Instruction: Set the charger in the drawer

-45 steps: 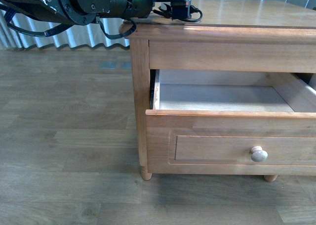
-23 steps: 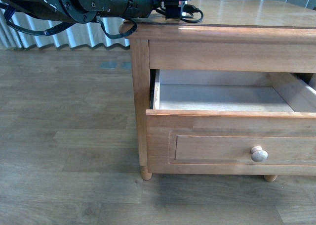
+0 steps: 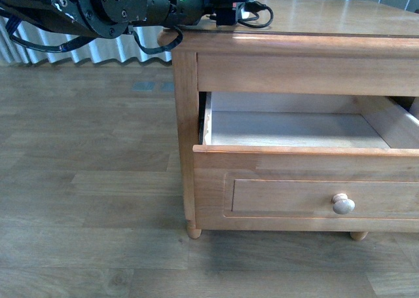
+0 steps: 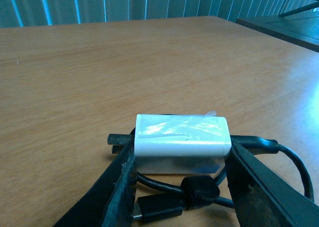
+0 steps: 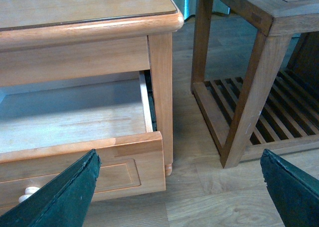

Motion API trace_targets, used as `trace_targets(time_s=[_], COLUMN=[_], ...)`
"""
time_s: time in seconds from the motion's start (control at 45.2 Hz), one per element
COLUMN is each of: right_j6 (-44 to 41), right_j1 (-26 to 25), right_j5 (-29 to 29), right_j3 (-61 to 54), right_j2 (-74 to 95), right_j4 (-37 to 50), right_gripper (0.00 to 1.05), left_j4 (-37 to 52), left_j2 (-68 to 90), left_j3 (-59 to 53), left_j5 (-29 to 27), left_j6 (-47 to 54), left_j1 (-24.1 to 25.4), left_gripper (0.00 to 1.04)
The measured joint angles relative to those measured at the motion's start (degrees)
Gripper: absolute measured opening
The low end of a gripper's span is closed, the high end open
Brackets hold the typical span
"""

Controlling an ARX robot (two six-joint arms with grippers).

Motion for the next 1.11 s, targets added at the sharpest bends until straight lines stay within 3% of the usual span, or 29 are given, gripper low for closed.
trace_targets(time_s=[0.265, 0.553, 0.774, 1.106], right_j6=[0.00, 0.00, 0.00, 0.00], right_j1=[0.00, 0.00, 0.00, 0.00], right_j5=[0.00, 0.00, 0.00, 0.00], right_j3=[0.00, 0.00, 0.00, 0.00], right_j2=[0.00, 0.00, 0.00, 0.00], right_j4=[0.00, 0.00, 0.00, 0.00], right_gripper=[0.96, 0.96, 0.96, 0.96], left_j4=[5.73, 9.75, 6.21, 3.78], left_j2=[-3.96, -8.41, -7.80, -1.38], left_j3=[-7.34, -15.34, -15.56, -12.96], left_j5=[5.11, 9.88, 8.13, 4.44], left_j6=[-2.78, -3.89, -2.54, -2.54], left_j1=[-2.86, -9.46, -13.05, -11.87], left_gripper=[0.47, 0.47, 0.47, 0.47])
